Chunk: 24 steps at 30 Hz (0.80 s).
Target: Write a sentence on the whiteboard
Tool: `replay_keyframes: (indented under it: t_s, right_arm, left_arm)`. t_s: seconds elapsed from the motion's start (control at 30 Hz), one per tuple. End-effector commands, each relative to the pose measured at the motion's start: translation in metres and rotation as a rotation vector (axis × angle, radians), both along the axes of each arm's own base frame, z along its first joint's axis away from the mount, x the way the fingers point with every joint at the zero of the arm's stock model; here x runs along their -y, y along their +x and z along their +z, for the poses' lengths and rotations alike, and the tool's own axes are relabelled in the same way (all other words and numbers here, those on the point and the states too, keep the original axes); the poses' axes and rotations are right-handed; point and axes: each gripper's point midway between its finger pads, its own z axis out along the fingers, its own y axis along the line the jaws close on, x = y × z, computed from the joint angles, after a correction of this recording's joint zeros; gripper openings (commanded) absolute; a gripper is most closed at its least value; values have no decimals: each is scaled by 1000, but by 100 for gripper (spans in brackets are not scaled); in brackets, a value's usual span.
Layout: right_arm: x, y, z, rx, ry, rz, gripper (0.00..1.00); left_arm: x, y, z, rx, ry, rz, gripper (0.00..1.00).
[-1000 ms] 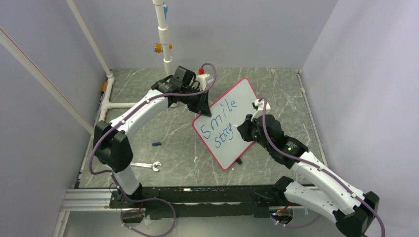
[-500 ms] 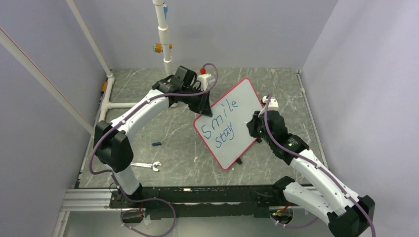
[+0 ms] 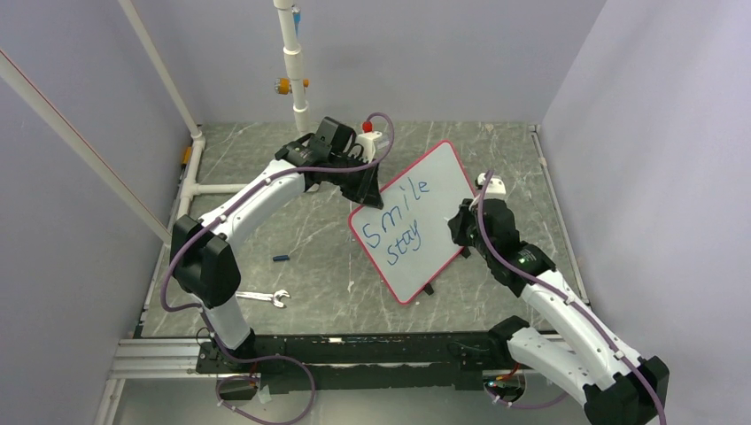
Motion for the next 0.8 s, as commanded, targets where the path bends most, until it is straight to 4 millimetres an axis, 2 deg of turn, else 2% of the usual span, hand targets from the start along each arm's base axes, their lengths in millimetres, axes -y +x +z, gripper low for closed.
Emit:
replay_keyframes:
  t_s: [0.0, 0.23, 0.5, 0.63, 0.77]
  right_arm:
    - [-5, 13, 24, 78, 56, 14, 0]
    - [-25, 22, 36, 95, 128, 88, 0]
    - [-38, 32, 62, 148, 176, 128, 0]
    - [-42, 36, 66, 152, 189, 136, 0]
    - [-45, 38, 61, 139, 194, 142, 0]
  left_arm:
    - [9, -7, -5, 40, 26, -74, 0]
    - [9, -8, -6, 40, 31, -75, 0]
    - [10, -9, -5, 41, 32, -78, 0]
    - [10, -10, -3, 46, 28, -81, 0]
    - [10, -10, -3, 45, 28, -81, 0]
